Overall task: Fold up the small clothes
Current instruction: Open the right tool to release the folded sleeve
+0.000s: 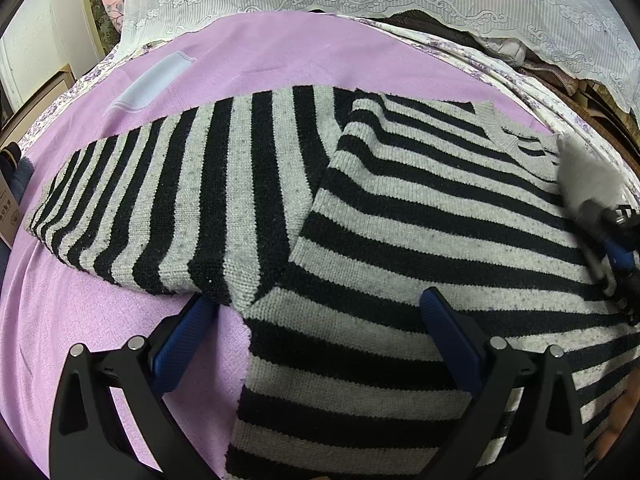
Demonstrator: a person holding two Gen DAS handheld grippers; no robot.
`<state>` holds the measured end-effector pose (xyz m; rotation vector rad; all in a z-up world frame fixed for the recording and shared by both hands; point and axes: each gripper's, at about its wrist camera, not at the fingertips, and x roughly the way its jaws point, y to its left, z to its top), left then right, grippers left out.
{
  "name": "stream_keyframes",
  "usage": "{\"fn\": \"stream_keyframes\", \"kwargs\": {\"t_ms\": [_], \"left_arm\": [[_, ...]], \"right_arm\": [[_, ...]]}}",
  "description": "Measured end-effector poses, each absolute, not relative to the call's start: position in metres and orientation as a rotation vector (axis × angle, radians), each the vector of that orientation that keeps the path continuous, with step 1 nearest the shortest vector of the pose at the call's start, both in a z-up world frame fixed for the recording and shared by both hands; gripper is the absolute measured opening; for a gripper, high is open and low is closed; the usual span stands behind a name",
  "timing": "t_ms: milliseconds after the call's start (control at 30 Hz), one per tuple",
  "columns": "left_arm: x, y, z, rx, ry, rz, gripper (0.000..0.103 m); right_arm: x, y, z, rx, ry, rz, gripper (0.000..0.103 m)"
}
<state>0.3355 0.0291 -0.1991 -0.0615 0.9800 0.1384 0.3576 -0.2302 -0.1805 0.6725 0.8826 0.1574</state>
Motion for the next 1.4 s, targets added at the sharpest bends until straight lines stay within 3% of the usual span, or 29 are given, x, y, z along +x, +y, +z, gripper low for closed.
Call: {"fn": "stream_keyframes", "kwargs": {"t_ms": [67, 133, 333, 433, 533, 667, 767, 833, 933, 1000, 1200, 1267, 1333, 1400], "left_arm": [[0.335, 0.029, -0.199, -0.061, 0.98, 0.138, 0.099], [0.335, 0.029, -0.199, -0.061, 0.98, 0.139, 0.099], [0.335, 0.029, -0.199, -0.061, 0.979, 0.138, 0.099], [0.335, 0.029, -0.199, -0.061, 0.979, 0.138, 0.099], [0.335, 0.028, -0.199, -0.061, 0.98, 0.138, 0.099], [0.335, 0.029, -0.199, -0.062, 0.98, 0.138, 0.099], [0.336, 0.031, -0.198, -0.065, 0.982, 0.134, 0.099], [0.336, 0.032, -0.197, -0.067, 0.985, 0.132, 0.099], [0.337, 0.032, -0.198, -0.066, 0.984, 0.133, 0.099], [0.337, 0.032, -0.198, -0.067, 0.984, 0.132, 0.099], [0.336, 0.036, -0.197, -0.084, 0.991, 0.109, 0.099], [0.336, 0.039, -0.196, -0.093, 0.999, 0.082, 0.099], [0.334, 0.046, -0.194, -0.117, 1.01, 0.047, 0.099], [0.33, 0.057, -0.19, -0.158, 1.021, 0.029, 0.099]], "right_arm": [[0.355, -0.225, -0.18, 0.637, 0.882, 0.162, 0.03], [0.35, -0.22, -0.171, 0.602, 0.87, 0.182, 0.037], [0.324, -0.224, -0.122, 0.474, 0.671, 0.228, 0.045], [0.329, -0.229, -0.133, 0.42, 0.718, 0.113, 0.045], [0.346, -0.218, -0.171, 0.334, 0.882, 0.048, 0.045], [0.343, -0.203, -0.167, 0.24, 0.864, 0.068, 0.056], [0.33, -0.22, -0.144, 0.303, 0.766, 0.059, 0.058], [0.322, -0.239, -0.133, 0.28, 0.726, 0.002, 0.066], [0.325, -0.275, -0.142, 0.297, 0.759, -0.085, 0.07], [0.331, -0.302, -0.171, 0.378, 0.889, -0.108, 0.071], [0.311, -0.293, -0.161, 0.306, 0.791, -0.095, 0.071], [0.299, -0.289, -0.153, 0.268, 0.758, -0.087, 0.075], [0.296, -0.29, -0.167, 0.278, 0.817, -0.084, 0.09], [0.298, -0.294, -0.185, 0.283, 0.853, -0.065, 0.094]]}}
